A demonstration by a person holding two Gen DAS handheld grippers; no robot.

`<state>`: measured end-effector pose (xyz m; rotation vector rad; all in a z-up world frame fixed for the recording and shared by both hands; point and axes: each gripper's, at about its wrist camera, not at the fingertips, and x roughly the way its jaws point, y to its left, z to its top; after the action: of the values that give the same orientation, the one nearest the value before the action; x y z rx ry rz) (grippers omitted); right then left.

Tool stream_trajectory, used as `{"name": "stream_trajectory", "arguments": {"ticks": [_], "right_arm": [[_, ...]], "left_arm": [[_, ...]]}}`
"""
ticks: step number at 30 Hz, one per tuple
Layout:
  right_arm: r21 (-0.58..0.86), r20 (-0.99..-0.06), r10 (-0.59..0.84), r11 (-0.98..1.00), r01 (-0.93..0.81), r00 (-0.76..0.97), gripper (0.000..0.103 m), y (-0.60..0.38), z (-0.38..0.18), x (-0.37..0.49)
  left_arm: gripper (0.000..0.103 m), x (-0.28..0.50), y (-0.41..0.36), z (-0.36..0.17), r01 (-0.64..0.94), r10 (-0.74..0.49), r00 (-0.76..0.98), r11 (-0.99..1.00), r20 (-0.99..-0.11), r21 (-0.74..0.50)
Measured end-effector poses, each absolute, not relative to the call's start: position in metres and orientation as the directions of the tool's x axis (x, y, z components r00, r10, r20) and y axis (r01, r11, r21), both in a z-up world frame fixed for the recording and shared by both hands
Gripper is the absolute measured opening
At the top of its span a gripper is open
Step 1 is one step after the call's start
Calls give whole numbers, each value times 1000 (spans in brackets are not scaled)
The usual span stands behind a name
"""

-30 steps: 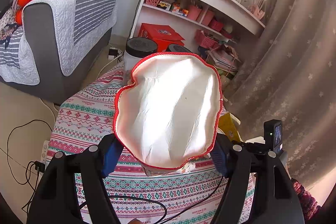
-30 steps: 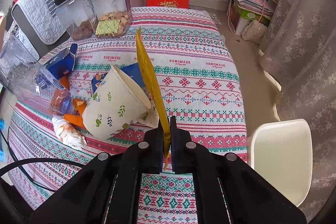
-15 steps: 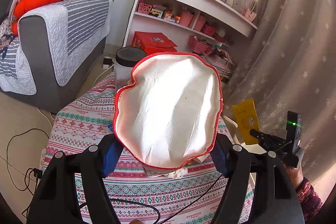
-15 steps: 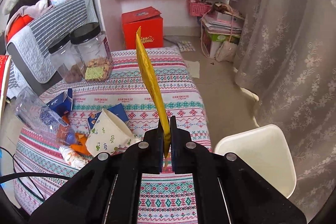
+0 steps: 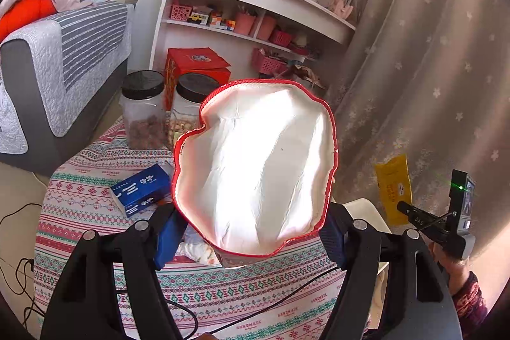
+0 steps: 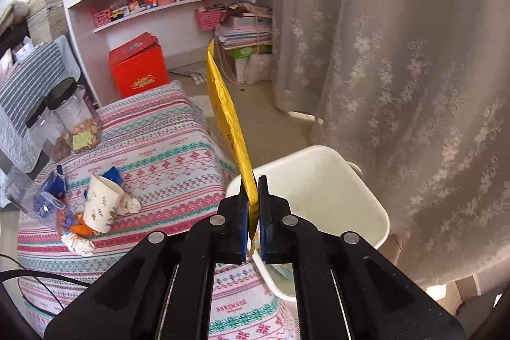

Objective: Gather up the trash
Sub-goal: 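Drop the yellow wrapper into the bin with the right tool while the left drops the cup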

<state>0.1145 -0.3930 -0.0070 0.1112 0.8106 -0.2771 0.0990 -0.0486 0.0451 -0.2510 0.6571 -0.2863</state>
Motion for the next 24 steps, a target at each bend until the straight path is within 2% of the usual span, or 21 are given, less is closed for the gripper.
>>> {"name": "stream_trajectory", "arguments": {"ticks": [6, 8, 9, 10, 12, 15, 19, 24], "right_arm": [[-9, -783, -226, 936, 353, 579, 9, -425, -22, 106], [1, -779, -232, 928, 372, 582, 30, -433, -20, 101], [2, -774, -240, 925, 381, 586, 54, -436, -18, 98], [-2, -765, -254, 920, 393, 591, 71, -438, -15, 94], [-4, -743, -279, 911, 412, 609, 74, -445, -8, 87], [20, -736, -270, 908, 418, 621, 84, -458, -1, 78], [43, -720, -263, 907, 420, 642, 90, -474, 10, 64], [44, -715, -272, 902, 430, 644, 91, -488, 15, 55]], "left_arm": [[70, 108, -108, 53, 256, -396, 720, 915, -571, -312], [70, 114, -130, 55, 281, -419, 703, 906, -575, -317], [71, 118, -141, 56, 293, -430, 693, 901, -579, -319], [71, 121, -153, 56, 304, -441, 683, 897, -582, -322], [71, 129, -176, 55, 326, -462, 660, 887, -592, -328], [71, 144, -212, 51, 356, -491, 623, 871, -609, -338], [71, 163, -255, 45, 402, -532, 556, 845, -639, -353], [71, 186, -303, 33, 446, -553, 480, 822, -681, -354]]}}
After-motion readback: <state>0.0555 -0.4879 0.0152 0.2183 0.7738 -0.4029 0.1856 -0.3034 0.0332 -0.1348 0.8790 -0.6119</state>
